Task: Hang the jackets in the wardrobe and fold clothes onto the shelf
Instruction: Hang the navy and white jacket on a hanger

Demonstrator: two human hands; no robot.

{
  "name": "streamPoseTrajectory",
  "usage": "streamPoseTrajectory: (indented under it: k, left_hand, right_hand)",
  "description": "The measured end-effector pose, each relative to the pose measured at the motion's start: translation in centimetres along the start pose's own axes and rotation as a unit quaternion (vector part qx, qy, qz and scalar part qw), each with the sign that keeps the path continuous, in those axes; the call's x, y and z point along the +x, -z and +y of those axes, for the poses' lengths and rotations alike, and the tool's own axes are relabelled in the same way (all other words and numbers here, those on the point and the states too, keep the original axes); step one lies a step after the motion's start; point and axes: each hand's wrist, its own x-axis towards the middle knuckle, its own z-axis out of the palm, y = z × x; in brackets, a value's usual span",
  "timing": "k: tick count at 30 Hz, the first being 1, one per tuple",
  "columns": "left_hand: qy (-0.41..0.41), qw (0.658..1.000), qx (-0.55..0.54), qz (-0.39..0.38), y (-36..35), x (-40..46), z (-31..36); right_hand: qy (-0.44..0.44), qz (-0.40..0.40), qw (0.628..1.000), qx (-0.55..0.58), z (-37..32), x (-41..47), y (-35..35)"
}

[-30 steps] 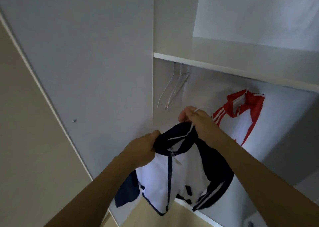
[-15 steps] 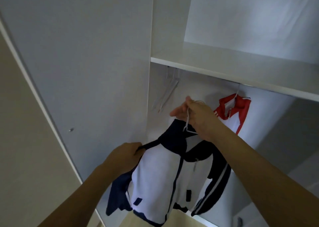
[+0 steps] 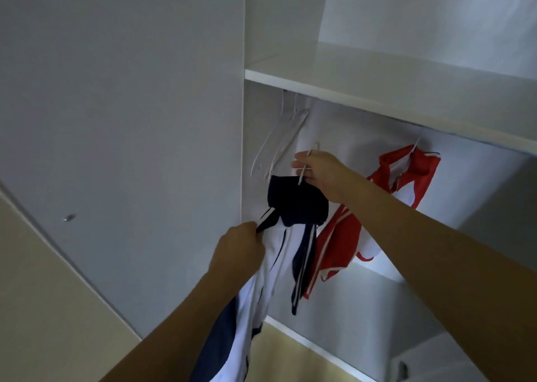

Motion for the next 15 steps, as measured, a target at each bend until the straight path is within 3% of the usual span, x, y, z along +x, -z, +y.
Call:
streamPoseTrajectory:
  k: [4,6,8,10,12,13,15]
  left_hand:
    - [0.006,1.000,-0.019,0.010,-3.1,5.1,3.2]
    - [0.008,0.999,-0.027,0.022,-4.6,8.3,4.4]
    - [0.005,0.999,-0.028,0.033,-6.0,11.8,5.3]
    - [-0.003,0.998,-0.035,0.047,-7.4,14.8,6.3]
    - [-0.028,0.996,-0.063,0.058,-8.9,17.0,7.4]
    - [-0.042,0.994,-0.081,0.059,-9.7,17.8,7.9]
    - [-0.067,0.990,-0.109,0.061,-10.9,19.0,9.1]
  right_hand:
    - [-0.002,0.023,0.999,-0.030,0.0,4.3,4.3]
    - [-0.009,0.038,0.992,-0.119,0.1,7.3,6.6]
    - [0.004,0.054,0.962,-0.266,0.9,10.1,8.7]
    - [0.036,0.045,0.892,-0.449,2.8,12.2,11.3]
    - [0.052,0.041,0.772,-0.633,5.2,13.4,14.3]
    - [0.060,0.049,0.720,-0.690,6.4,13.7,15.8]
    - [0.089,0.088,0.653,-0.747,8.4,13.8,18.4]
